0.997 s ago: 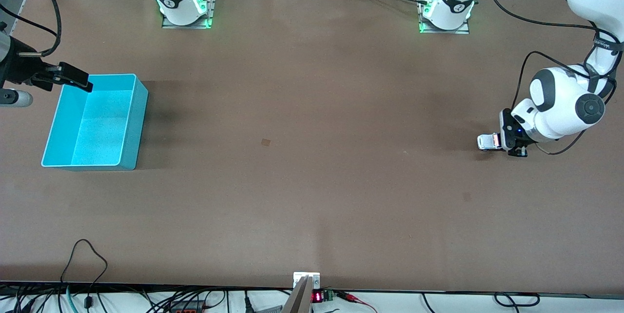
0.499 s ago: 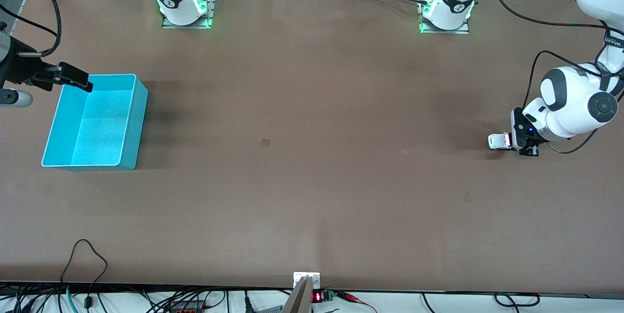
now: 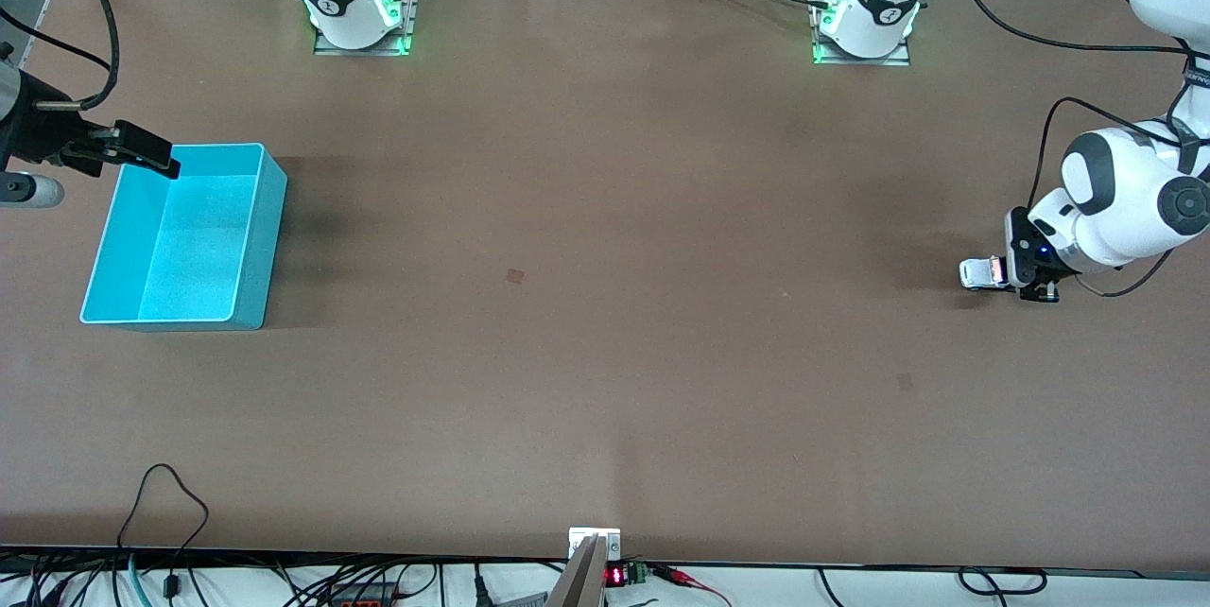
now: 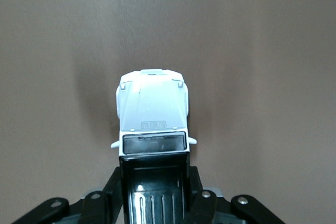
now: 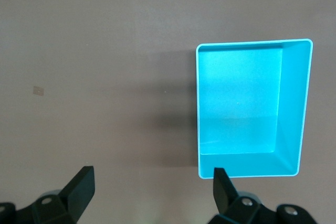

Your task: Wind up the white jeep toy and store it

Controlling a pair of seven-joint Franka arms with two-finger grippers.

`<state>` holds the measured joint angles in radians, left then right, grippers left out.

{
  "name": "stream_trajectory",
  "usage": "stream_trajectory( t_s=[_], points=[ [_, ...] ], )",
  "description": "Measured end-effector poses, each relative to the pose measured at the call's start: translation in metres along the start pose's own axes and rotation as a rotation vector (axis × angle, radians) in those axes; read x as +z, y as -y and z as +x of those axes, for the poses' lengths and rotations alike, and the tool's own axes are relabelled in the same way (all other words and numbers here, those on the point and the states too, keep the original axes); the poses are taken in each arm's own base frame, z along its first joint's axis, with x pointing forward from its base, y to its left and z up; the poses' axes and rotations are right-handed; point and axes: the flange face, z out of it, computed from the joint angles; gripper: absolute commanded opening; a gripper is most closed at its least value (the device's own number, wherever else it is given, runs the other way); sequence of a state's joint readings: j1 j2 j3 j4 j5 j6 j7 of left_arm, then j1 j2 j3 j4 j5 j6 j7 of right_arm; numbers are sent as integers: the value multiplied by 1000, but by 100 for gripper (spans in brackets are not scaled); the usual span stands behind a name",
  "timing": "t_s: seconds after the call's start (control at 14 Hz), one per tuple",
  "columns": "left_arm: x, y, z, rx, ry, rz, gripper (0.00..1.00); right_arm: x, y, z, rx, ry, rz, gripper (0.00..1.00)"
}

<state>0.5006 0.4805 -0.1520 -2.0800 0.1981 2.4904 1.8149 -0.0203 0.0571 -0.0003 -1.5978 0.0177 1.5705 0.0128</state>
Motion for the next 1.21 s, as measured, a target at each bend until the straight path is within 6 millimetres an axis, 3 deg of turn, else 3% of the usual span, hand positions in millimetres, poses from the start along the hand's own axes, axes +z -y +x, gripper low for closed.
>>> stream_trajectory(
  t_s=[0.21, 0.36, 0.43, 0.57, 0.64, 0.78, 0.93, 1.21],
  points=[
    [0, -1, -8, 6, 0, 3, 11, 0, 0, 0, 0, 0, 0, 100],
    [0, -1, -9, 7, 0, 3, 19, 0, 0, 0, 0, 0, 0, 100],
    [0, -1, -9, 8, 0, 3, 34, 0, 0, 0, 0, 0, 0, 100],
    [0, -1, -9, 10, 0, 3, 84, 0, 0, 0, 0, 0, 0, 100],
    [4, -1, -8, 18, -4, -4, 100, 0, 0, 0, 0, 0, 0, 100],
    [12, -1, -2, 34, -21, -21, 100, 0, 0, 0, 0, 0, 0, 100],
    [-1, 3, 8, 52, -37, -63, 100, 0, 0, 0, 0, 0, 0, 100],
    [-88, 22, 29, 94, -18, -92, 100, 0, 0, 0, 0, 0, 0, 100]
  ],
)
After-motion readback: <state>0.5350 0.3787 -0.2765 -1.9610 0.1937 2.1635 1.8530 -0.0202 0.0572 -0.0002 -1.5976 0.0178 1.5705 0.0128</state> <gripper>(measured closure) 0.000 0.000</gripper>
